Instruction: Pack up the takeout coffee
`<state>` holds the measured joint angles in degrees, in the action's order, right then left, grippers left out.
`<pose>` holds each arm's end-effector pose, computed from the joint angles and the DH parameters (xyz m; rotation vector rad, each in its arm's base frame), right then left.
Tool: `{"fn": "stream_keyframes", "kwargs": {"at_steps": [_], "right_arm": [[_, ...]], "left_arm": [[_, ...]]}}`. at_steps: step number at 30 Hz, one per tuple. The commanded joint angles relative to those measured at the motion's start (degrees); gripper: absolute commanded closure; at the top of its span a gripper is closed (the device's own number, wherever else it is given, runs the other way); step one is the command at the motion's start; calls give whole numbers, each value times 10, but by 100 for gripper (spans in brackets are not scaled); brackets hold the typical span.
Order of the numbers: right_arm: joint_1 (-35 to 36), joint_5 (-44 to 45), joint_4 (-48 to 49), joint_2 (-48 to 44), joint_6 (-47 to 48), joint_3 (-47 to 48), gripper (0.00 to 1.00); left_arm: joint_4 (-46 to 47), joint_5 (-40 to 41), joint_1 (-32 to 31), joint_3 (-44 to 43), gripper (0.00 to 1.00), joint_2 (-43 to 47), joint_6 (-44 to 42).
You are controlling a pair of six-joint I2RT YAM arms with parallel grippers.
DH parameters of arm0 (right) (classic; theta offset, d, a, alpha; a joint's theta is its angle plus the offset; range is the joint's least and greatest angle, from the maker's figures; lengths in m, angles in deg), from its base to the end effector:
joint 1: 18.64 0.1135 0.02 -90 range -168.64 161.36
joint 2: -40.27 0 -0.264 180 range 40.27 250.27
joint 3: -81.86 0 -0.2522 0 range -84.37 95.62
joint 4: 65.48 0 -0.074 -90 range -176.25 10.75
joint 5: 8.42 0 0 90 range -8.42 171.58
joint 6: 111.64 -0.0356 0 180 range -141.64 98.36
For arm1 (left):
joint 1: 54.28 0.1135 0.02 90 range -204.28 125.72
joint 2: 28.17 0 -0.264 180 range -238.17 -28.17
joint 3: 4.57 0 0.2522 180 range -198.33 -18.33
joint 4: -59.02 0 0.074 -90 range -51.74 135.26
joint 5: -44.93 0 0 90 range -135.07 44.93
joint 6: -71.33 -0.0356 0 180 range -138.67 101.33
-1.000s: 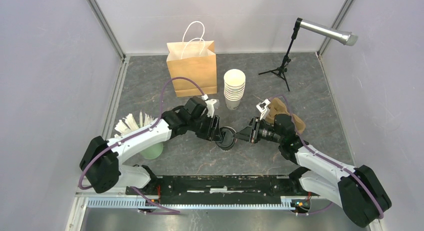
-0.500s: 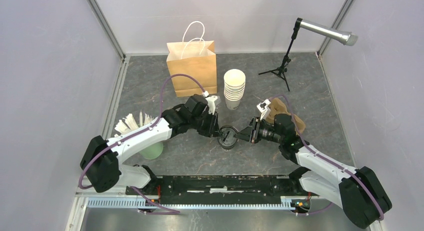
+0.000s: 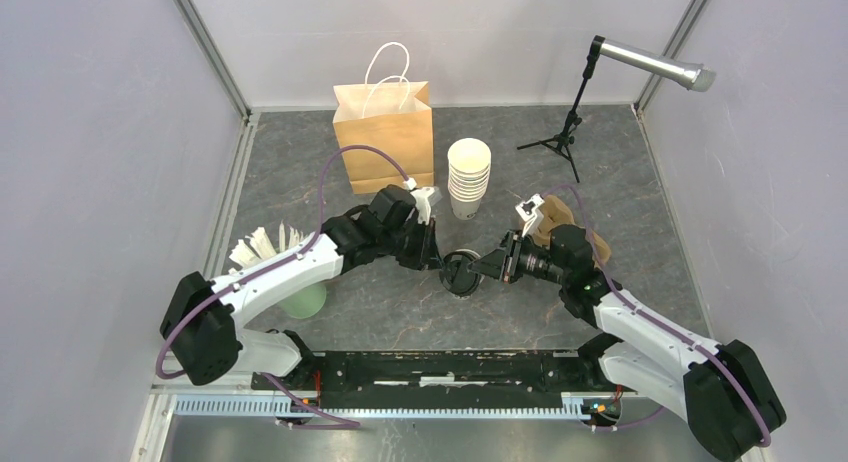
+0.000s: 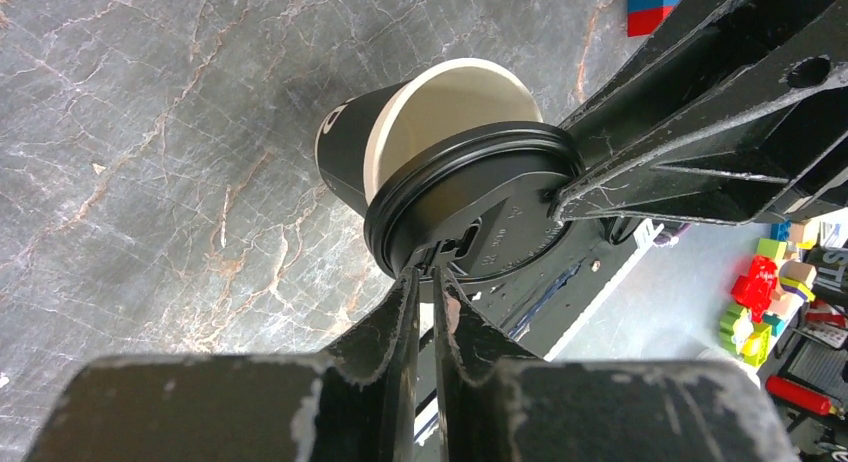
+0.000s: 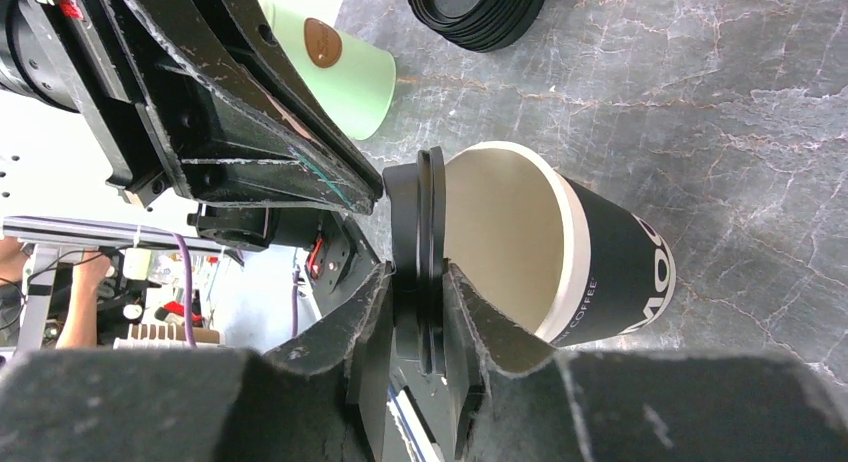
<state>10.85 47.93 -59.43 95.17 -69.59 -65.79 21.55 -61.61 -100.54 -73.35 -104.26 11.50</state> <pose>0.1648 0.1159 0.2033 -0.1271 2.0814 1.4300 0.1886 -0.2118 0.2615 0.5059 2.4846 -0.9411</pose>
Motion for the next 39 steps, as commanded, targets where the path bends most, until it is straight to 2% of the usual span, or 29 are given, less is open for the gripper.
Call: {"fn": "stream_keyframes", "kwargs": {"at_steps": [1, 3, 8, 16, 22, 32, 35, 39], "right_arm": [[-2, -1, 26, -3, -3, 22, 73], [-2, -10, 49, -3, -22, 17, 75], [-2, -25, 65, -4, -41, 27, 80], [-6, -60, 121, 2, -95, 34, 80], [-13, -73, 127, 6, -103, 40, 80], [-91, -129, 151, 19, -135, 36, 79], [-106, -143, 188, 24, -167, 23, 79], [-118, -146, 189, 29, -168, 17, 78]], "left_arm": [[9, 2, -3, -25, 84, 17, 25], [-3, 13, -3, -29, 83, 24, 25], [-27, 47, -2, -37, 71, 53, 25], [-33, 68, -2, -39, 57, 83, 20], [-27, 60, -2, -35, 52, 74, 13], [-1, 30, -2, -39, 48, 49, 8], [6, 22, -3, -41, 47, 36, 8], [15, 12, -3, -46, 47, 18, 11]]}}
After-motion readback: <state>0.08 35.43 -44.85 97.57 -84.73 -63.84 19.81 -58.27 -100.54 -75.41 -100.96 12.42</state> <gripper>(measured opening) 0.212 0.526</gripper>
